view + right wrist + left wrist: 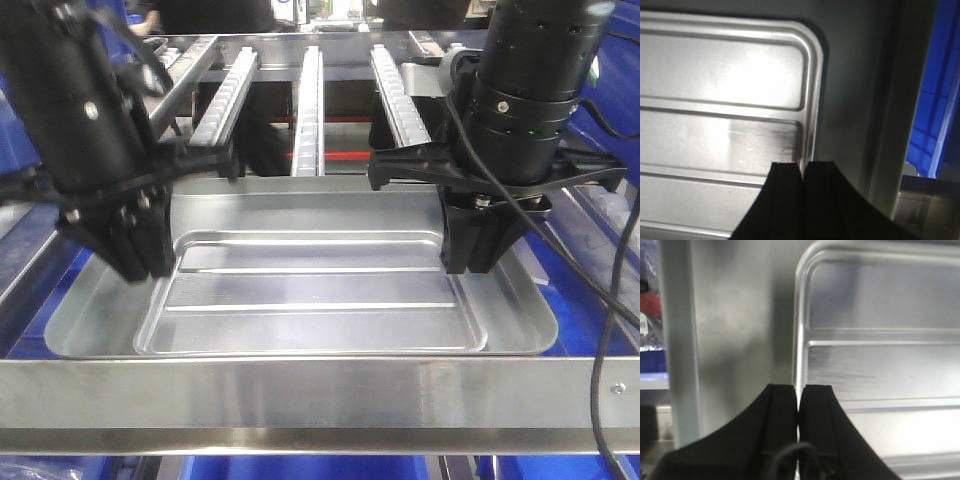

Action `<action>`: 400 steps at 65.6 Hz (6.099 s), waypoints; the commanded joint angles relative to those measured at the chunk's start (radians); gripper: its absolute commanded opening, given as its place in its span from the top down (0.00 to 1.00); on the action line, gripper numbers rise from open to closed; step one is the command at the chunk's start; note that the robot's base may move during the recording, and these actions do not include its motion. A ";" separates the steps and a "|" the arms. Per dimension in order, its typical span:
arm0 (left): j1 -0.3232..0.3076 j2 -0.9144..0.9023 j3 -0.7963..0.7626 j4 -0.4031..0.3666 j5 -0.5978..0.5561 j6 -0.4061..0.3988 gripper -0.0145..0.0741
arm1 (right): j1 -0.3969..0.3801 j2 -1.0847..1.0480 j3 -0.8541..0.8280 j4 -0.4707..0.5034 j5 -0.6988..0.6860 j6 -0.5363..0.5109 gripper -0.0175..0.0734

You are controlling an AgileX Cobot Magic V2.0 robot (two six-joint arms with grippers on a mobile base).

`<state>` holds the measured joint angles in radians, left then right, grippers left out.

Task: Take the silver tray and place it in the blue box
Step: 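Lower both open grippers onto the tray's two side rims, then open both grippers wider and position them around the tray rims, then close both grippers on the rims and lift the silver tray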

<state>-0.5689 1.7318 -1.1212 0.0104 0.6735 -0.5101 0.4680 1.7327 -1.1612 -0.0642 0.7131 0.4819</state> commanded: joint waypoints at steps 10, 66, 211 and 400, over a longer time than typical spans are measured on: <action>-0.003 -0.021 -0.038 -0.018 -0.030 0.000 0.55 | -0.007 -0.040 -0.022 -0.014 -0.021 -0.008 0.40; -0.003 -0.021 -0.055 0.009 -0.031 0.000 0.53 | -0.008 0.002 -0.022 -0.014 -0.064 -0.008 0.31; -0.003 0.021 -0.043 0.017 -0.027 0.000 0.56 | -0.008 0.040 -0.022 -0.014 -0.077 -0.008 0.31; -0.391 -0.423 0.123 0.246 0.248 -0.492 0.85 | 0.359 -0.530 0.244 -0.276 0.213 0.597 0.73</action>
<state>-0.9505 1.3433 -0.9776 0.2342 0.9383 -0.9844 0.8001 1.2335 -0.8928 -0.2644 0.9445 1.0338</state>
